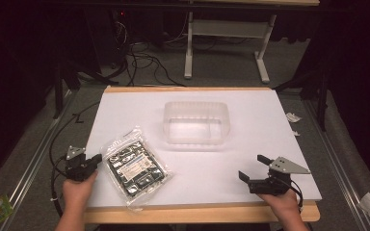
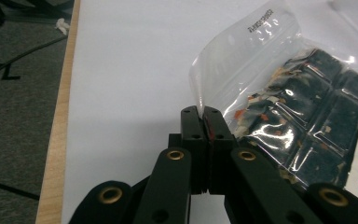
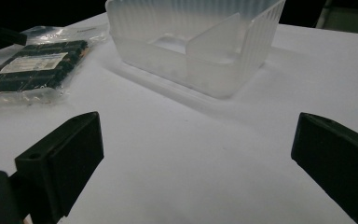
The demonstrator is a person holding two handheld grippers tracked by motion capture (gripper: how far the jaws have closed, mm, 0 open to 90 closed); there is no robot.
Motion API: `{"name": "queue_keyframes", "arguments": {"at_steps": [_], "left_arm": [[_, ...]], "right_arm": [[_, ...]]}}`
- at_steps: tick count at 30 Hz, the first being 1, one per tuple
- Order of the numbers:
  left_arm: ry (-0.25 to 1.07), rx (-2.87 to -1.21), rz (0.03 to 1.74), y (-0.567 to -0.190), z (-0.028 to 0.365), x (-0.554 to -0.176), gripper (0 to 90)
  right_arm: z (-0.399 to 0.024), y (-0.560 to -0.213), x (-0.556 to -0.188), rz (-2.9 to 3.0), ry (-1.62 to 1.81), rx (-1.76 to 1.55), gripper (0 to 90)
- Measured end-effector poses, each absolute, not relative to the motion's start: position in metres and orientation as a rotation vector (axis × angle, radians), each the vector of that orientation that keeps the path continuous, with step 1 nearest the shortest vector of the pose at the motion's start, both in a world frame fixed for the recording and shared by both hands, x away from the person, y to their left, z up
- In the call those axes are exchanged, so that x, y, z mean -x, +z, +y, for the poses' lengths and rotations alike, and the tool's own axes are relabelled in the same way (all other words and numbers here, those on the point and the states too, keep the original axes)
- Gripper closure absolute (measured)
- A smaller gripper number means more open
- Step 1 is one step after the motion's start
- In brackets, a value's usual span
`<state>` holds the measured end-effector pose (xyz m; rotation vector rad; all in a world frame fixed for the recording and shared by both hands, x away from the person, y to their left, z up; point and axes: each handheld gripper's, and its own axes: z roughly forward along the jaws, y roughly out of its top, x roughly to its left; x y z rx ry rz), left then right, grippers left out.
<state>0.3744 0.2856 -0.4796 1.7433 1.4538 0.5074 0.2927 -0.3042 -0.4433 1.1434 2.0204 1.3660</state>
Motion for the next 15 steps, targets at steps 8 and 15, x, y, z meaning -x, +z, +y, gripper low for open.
{"name": "queue_keyframes", "arguments": {"at_steps": [8, 15], "left_arm": [[0.581, -1.651, 1.393, -0.456, 0.279, -0.356, 89.5], [0.714, -1.626, 1.252, -0.431, 0.274, -0.340, 89.5]], "right_arm": [[-0.303, -0.443, -0.293, 2.013, 1.375, -1.137, 3.0], [-0.302, -0.443, -0.292, 2.014, 1.387, -1.121, 3.1]]}}
